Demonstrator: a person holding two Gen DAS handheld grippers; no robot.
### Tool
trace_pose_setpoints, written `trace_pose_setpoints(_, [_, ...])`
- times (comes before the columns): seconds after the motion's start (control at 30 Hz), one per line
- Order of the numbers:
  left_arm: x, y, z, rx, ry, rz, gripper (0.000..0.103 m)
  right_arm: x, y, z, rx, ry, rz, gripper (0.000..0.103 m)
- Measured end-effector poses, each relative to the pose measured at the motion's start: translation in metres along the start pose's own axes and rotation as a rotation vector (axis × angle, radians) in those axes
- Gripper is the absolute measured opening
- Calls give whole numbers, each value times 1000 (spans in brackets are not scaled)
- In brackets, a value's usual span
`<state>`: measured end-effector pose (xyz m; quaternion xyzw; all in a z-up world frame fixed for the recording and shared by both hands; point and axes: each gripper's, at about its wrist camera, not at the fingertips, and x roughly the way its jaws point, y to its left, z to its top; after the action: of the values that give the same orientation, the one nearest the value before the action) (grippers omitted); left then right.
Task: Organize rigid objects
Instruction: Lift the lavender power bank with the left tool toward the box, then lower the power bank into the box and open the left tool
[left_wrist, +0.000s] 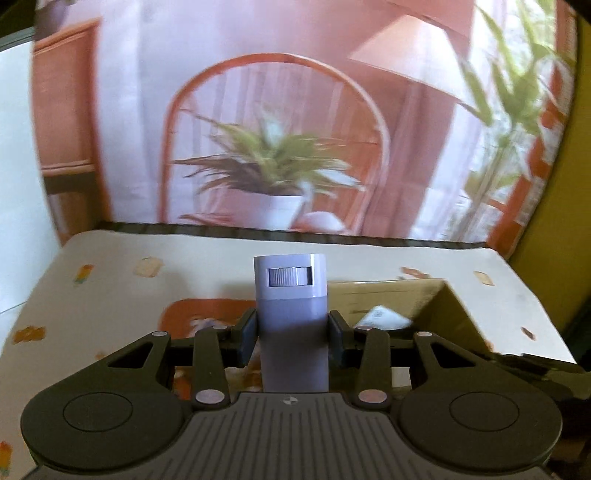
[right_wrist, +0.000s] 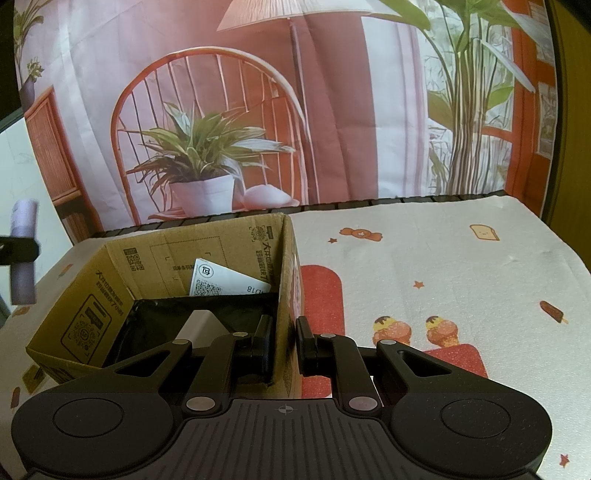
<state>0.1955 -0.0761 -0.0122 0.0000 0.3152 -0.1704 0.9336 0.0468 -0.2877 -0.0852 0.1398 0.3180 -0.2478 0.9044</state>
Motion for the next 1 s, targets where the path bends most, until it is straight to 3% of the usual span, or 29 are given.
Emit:
trace_pose_setpoints(0.17, [18, -25, 0, 41, 39, -69, 42, 0, 0, 0, 1, 0, 0, 14])
trace_pose_setpoints(0.43, [55, -50, -6, 84, 119, -105, 42, 0, 0, 0, 1, 1, 1, 14])
trace_pose_setpoints(1.0, [103, -67, -20, 165, 259, -48, 42, 1, 0, -1, 3, 0, 2, 14])
